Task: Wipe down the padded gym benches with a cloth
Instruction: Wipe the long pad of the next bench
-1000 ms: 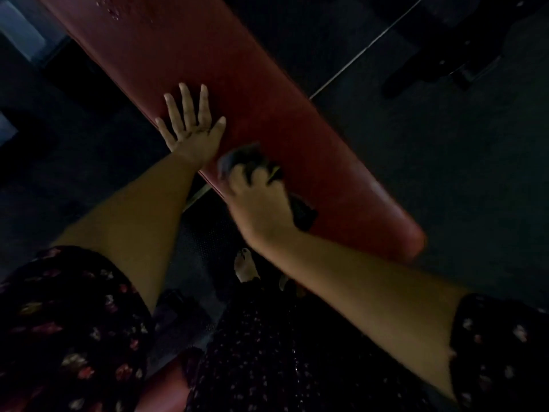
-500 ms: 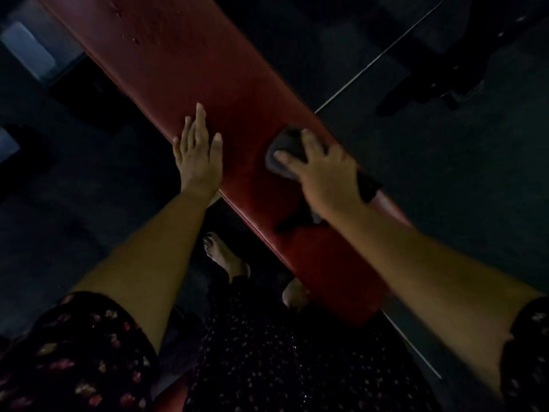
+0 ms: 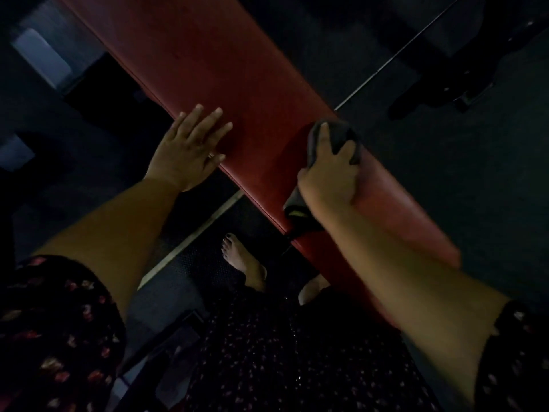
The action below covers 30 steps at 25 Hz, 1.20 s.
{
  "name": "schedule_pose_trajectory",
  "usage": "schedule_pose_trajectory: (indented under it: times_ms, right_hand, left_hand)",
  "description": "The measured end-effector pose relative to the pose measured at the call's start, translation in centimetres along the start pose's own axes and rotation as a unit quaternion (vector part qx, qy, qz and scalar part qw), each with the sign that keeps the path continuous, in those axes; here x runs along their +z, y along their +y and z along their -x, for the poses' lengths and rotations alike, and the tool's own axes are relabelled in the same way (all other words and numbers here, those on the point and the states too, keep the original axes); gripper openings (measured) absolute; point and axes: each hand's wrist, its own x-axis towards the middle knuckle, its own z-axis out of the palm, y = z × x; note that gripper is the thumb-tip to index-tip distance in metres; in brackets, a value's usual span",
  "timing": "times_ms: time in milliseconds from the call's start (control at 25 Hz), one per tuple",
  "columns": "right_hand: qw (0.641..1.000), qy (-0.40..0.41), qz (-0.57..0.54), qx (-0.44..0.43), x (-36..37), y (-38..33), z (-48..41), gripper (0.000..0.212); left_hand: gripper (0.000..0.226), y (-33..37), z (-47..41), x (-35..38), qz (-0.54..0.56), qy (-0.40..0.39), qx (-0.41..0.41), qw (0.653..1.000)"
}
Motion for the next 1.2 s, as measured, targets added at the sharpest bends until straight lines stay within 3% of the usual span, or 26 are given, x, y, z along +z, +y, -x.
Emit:
schedule_pose_trajectory:
  times_ms: [160, 320, 400, 480, 600, 680, 880, 960, 1040, 1200]
  right_hand:
    - [0.97, -0.025, 0.125, -0.205, 5.7, -3.2, 7.4, 0.086]
    - [0.852, -0.041, 0.295, -0.43, 8.1, -1.8, 9.8, 0.06]
    - [0.833, -0.02, 0.275, -0.479, 6.5, -0.9, 7.5, 0.059]
    - [0.868, 0.046, 0.224, -0.44, 3.8, -0.3, 4.0, 0.066]
    - [0.932, 0.09, 0.202, -0.286, -0.7, 0.9, -2.6, 0.069]
    - [0.951, 0.109, 0.212, -0.199, -3.8, 1.8, -6.6, 0.066]
    - [0.995, 0.061, 0.081, 0.001, -5.9, 0.6, -10.5, 0.061]
    - [0.994, 0.078, 0.082, -0.006, -3.2, -2.3, -7.4, 0.067]
    - [0.983, 0.118, 0.109, -0.083, 0.2, -4.9, -2.7, 0.071]
    - [0.949, 0.083, 0.137, -0.271, 6.7, -7.7, 5.4, 0.059]
  left_hand:
    - [0.07, -1.7, -0.9, -0.9, 0.026, -0.039, 0.02, 0.999]
    - [0.078, -2.3, -2.3, -1.9, 0.088, -0.035, 0.004, 0.995]
    - [0.077, -2.3, -2.5, -1.8, 0.119, -0.01, -0.008, 0.993]
    - [0.077, -2.1, -2.2, -1.3, 0.146, 0.013, -0.011, 0.989]
    - [0.077, -2.0, -1.9, -0.6, 0.182, 0.013, -0.023, 0.983]
    - [0.078, -2.2, -2.0, -0.4, 0.184, 0.017, -0.02, 0.983]
    - [0.077, -2.6, -1.9, 0.1, 0.171, 0.016, -0.003, 0.985]
    - [0.072, -2.8, -1.0, 0.7, 0.149, 0.027, 0.016, 0.988]
    - [0.065, -2.7, 0.2, 1.5, 0.169, 0.042, -0.009, 0.985]
    - [0.056, -3.4, 0.5, 1.6, 0.228, 0.107, -0.188, 0.95]
